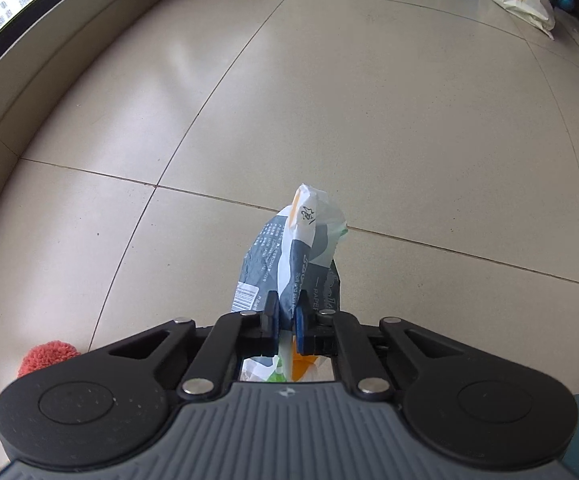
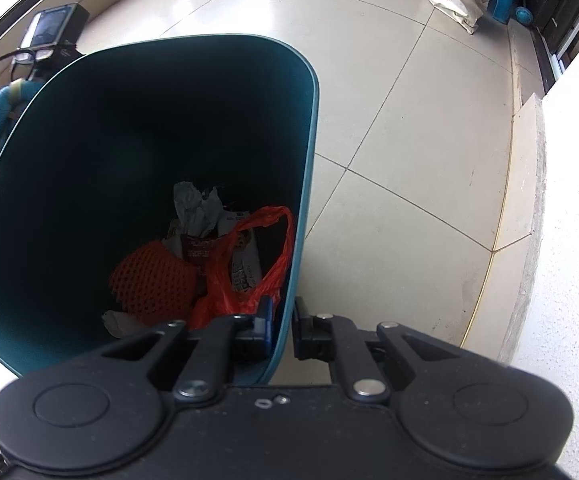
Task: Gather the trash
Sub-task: 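Carry the white-blue snack bag with the left tool into the teal bin and release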
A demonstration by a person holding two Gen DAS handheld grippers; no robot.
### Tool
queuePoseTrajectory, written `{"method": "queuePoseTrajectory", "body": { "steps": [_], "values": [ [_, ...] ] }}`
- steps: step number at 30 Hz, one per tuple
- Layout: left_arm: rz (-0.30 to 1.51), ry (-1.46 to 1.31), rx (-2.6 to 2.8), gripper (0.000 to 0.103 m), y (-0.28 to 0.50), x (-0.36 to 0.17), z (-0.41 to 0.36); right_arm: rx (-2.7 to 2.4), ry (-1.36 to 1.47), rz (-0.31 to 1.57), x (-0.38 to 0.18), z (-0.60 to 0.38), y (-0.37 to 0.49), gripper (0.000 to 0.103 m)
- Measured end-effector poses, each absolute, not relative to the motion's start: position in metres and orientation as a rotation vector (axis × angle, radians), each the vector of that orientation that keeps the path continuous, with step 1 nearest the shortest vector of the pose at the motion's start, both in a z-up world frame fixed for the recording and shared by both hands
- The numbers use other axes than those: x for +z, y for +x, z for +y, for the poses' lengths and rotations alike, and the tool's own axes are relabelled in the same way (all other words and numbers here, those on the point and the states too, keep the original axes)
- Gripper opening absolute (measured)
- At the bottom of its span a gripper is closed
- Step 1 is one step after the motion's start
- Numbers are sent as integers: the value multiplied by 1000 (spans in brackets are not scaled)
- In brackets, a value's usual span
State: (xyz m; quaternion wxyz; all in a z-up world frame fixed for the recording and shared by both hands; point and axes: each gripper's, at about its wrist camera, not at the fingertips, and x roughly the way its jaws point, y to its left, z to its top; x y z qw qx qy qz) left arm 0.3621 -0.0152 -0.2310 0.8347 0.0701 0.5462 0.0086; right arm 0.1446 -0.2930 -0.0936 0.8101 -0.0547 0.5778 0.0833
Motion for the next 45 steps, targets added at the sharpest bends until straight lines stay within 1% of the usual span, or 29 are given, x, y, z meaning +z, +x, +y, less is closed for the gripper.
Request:
{"method": "queuePoseTrajectory", "body": {
  "steps": [12,16,20,23,28,35,37,42,45],
  "values": [
    [1055,147,-169,7,249,-77,-8,164,-124,1220,-97,-289,140,8],
    [1022,160,-233,7,217,-34,-25,162,-115,1215,-96,-292,139,8],
    [983,161,-321,7,189,-1,-49,161,-109,1213,-95,-293,139,8],
    [975,177,-397,7,169,8,-73,165,-110,1210,-95,-294,138,8],
    [1028,270,-480,7,149,-16,-128,174,-103,1206,-94,-297,137,8],
    [1173,375,-480,7,146,-83,-176,181,-98,1204,-94,-299,136,9],
    [1212,389,-450,7,151,-104,-181,181,-97,1205,-94,-299,137,9],
    [1281,437,-401,7,161,-143,-189,188,-93,1207,-94,-300,137,13],
    [1329,428,-408,7,165,-155,-188,188,-89,1210,-94,-300,137,14]
  ]
}}
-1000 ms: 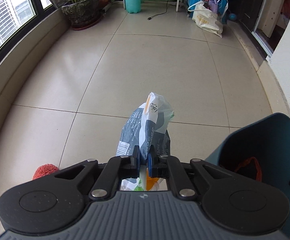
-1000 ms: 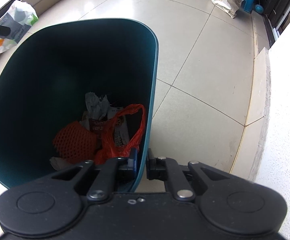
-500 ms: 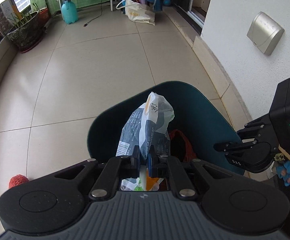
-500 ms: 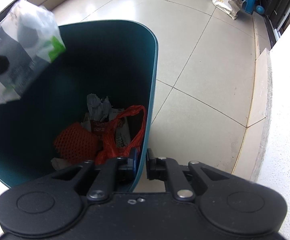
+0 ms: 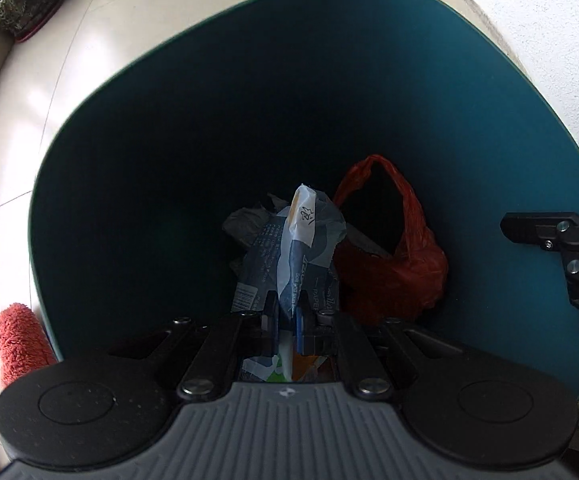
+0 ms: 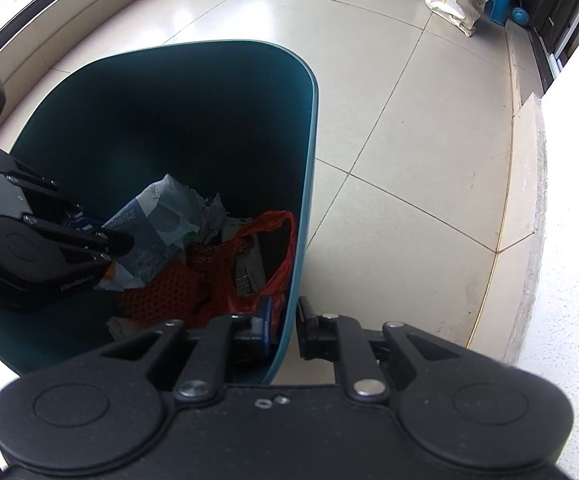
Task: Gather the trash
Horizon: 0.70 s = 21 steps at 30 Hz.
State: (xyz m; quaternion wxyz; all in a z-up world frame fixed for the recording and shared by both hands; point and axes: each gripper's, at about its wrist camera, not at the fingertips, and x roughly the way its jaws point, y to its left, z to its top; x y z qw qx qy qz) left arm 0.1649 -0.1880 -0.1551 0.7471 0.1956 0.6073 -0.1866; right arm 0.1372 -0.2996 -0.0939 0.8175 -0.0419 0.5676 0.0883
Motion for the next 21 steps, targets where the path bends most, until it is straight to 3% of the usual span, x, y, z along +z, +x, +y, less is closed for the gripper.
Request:
{"method": "queuePoseTrajectory", "body": {
  "steps": [6,9,12,13,14,21],
  "values": [
    [1326,386,-424,9,161,-157,-185,189,-74,1210,-90,-300,137,18],
    [1315,367,-442,19,160,-154,-183,192,-66,1203,-86,-300,134,19],
    [1266,368,-445,45,155,-146,-181,206,-45,1187,-78,-303,129,26],
    [1249,355,-446,58,152,-142,-180,217,-44,1176,-74,-302,126,32],
    [1231,343,-446,63,150,-138,-178,229,-46,1166,-70,-301,123,38],
    [1120,245,-427,63,128,-94,-156,239,-68,1079,-32,-296,90,55]
  ]
}}
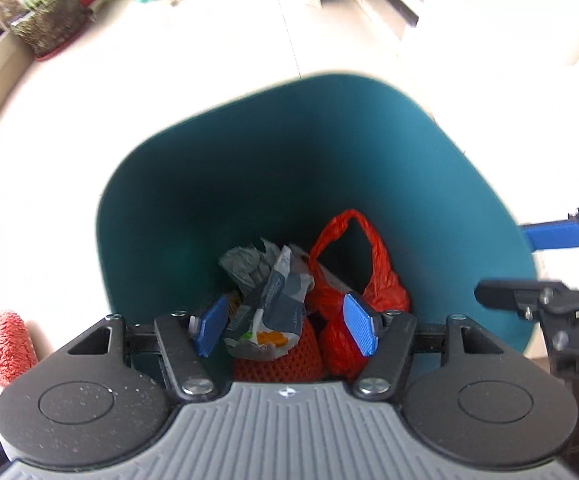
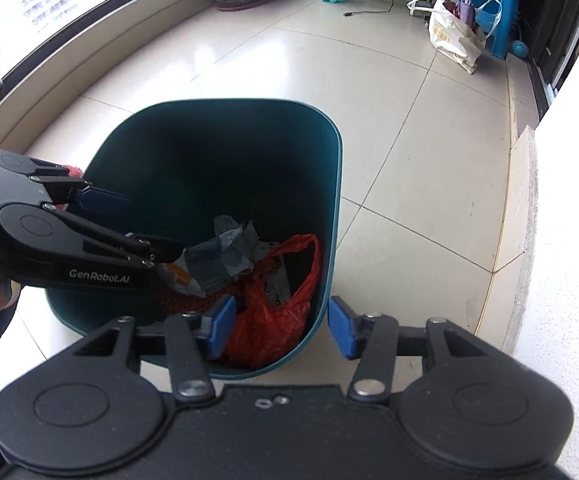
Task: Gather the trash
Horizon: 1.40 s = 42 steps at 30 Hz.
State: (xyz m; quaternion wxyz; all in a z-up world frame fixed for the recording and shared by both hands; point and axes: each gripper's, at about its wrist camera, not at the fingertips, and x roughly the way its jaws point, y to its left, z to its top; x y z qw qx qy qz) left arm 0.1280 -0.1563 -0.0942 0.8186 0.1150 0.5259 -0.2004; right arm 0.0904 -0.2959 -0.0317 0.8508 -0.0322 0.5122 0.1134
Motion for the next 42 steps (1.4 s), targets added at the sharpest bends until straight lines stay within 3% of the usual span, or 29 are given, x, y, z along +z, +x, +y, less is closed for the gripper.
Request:
{"method": "queuePoseTrajectory", "body": {
  "steps": [4,15,27,42],
  "values": [
    [1037,225,-418,64,106,-65,-142,244,-71,987,-4,-287,61,70],
    [847,189,-403,83,36,0,-103,235,3,760,56,-263,-11,101],
    [767,185,-401,83,-26,26,-77,200,103,590,70,-261,-75,103],
    [741,131,-379,83,-45,25,-62,187,102,578,57,-259,-72,103]
  ]
}}
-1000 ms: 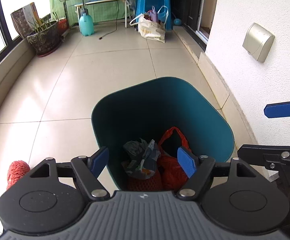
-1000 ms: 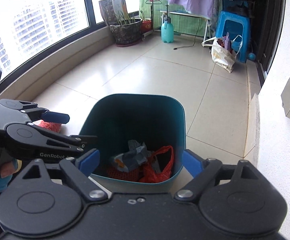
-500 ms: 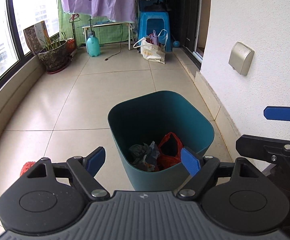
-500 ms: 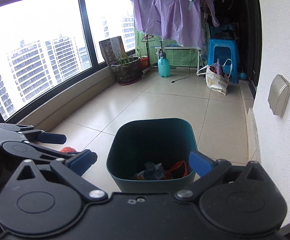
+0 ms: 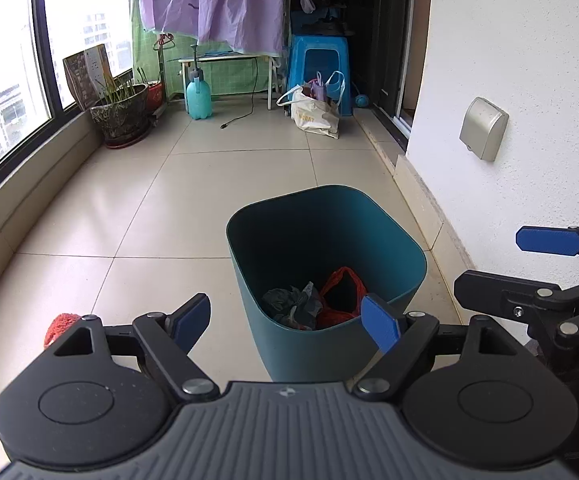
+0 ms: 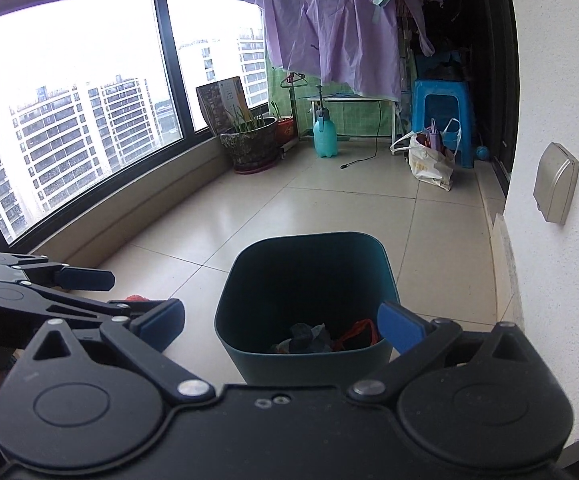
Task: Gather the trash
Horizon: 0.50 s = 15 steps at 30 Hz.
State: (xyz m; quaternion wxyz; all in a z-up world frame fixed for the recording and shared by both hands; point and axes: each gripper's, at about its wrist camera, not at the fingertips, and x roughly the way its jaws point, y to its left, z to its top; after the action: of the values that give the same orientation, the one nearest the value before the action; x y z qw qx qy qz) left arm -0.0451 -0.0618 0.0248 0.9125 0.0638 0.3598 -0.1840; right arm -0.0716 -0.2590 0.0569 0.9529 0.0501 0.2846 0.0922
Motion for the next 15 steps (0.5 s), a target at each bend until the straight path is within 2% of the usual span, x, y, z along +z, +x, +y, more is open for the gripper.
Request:
{"method": "queuePoseTrajectory", "body": {
  "steps": [15],
  "values": [
    [726,80,-363,83,-39,23,-58,145,126,588,47,-259,-73,103]
  ]
}}
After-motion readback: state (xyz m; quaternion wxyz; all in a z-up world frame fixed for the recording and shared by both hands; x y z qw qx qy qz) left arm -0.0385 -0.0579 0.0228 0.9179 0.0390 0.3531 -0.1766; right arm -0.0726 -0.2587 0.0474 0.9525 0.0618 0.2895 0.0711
